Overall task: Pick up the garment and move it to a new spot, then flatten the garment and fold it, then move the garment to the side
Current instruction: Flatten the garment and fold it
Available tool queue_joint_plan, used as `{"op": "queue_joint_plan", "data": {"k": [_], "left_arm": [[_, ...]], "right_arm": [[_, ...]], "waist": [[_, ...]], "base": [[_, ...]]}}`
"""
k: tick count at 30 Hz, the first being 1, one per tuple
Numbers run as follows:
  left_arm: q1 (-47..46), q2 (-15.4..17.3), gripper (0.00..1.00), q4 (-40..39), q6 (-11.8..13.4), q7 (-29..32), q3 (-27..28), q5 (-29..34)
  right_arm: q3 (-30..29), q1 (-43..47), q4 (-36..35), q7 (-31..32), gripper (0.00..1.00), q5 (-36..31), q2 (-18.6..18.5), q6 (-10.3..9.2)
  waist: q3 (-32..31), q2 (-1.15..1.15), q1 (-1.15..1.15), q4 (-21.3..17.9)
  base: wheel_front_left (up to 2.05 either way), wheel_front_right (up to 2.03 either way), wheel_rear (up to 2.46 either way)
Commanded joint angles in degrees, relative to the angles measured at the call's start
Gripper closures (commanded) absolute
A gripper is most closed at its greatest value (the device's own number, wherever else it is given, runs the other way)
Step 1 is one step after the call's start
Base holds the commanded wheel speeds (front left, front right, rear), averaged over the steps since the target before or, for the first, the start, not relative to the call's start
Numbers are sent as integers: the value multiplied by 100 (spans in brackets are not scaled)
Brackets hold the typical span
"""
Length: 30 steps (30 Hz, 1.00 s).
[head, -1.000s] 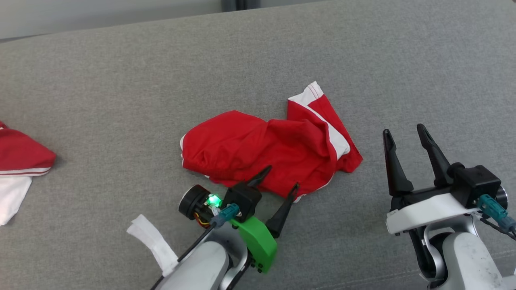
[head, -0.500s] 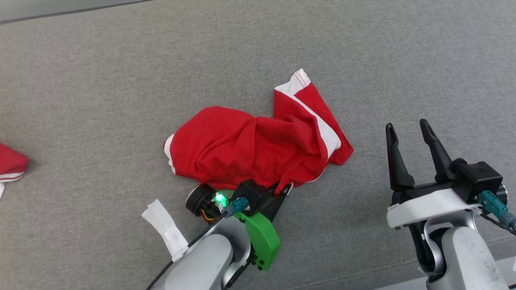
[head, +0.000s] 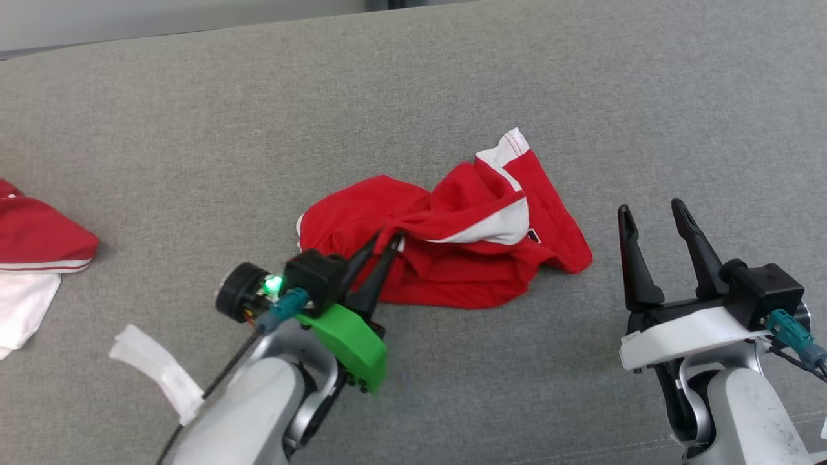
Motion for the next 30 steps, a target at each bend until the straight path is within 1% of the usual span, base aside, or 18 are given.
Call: {"op": "queue_joint_plan", "data": {"k": [1, 5, 8, 10, 13, 14, 15, 17, 19, 24, 27, 30], "left_arm": [[86, 139, 100, -133, 97, 83, 129, -55], [117, 441, 100, -398, 343, 265, 588, -290], [76, 613, 100, -294, 442, 398, 865, -451], [49, 684, 100, -125, 432, 444, 984, -588], [46, 695, 100, 152, 361, 437, 1070, -726], [48, 673, 55, 247, 354, 370, 1092, -734], [55, 663, 0, 313, 342, 312, 1089, -729], [115, 584, 0, 413, 346, 132, 1117, -773], [186, 519, 0, 475, 401, -146, 1172, -771], [350, 410, 0, 436, 705, -957, 1428, -645], [487, 430, 0, 317, 896, -1251, 1584, -528], [677, 446, 0, 136, 1051, -1379, 1771, -439]], "right_arm": [[-2, 20, -2, 12, 0, 28, -5, -4], [38, -50, -16, 17, 0, 63, -4, -4], [49, -86, -21, 12, 0, 75, -5, -4], [57, -99, -5, -3, 0, 88, -4, -4], [57, -115, 20, -34, 0, 108, -4, -4], [48, -113, 25, -41, 0, 104, -4, -4], [42, -111, 26, -50, 0, 101, -4, -4], [23, -106, 27, -54, 0, 96, -3, -4], [-8, -90, 8, -46, 0, 53, -5, -4], [-5, -29, -73, 14, 0, -58, -6, -4], [-6, 34, -137, 77, 0, -107, -21, -4], [5, 88, -212, 150, 0, -126, -40, -4]], "waist": [[-4, 0, 0, 24], [60, 0, 0, -14], [134, 0, 0, -77], [180, 0, 0, -127], [212, 0, 0, -187], [219, 0, 0, -201], [222, 0, 0, -211], [208, 0, 0, -221], [153, 0, 0, -209], [-69, 0, 0, -148], [-238, 0, 0, -83], [-405, 0, 0, -13]], "base": [[0, 0, 0], [0, 0, 0], [0, 0, 0], [0, 0, 0], [0, 0, 0], [0, 0, 0], [0, 0, 0], [0, 0, 0], [0, 0, 0], [0, 0, 0], [0, 0, 0], [0, 0, 0]]}}
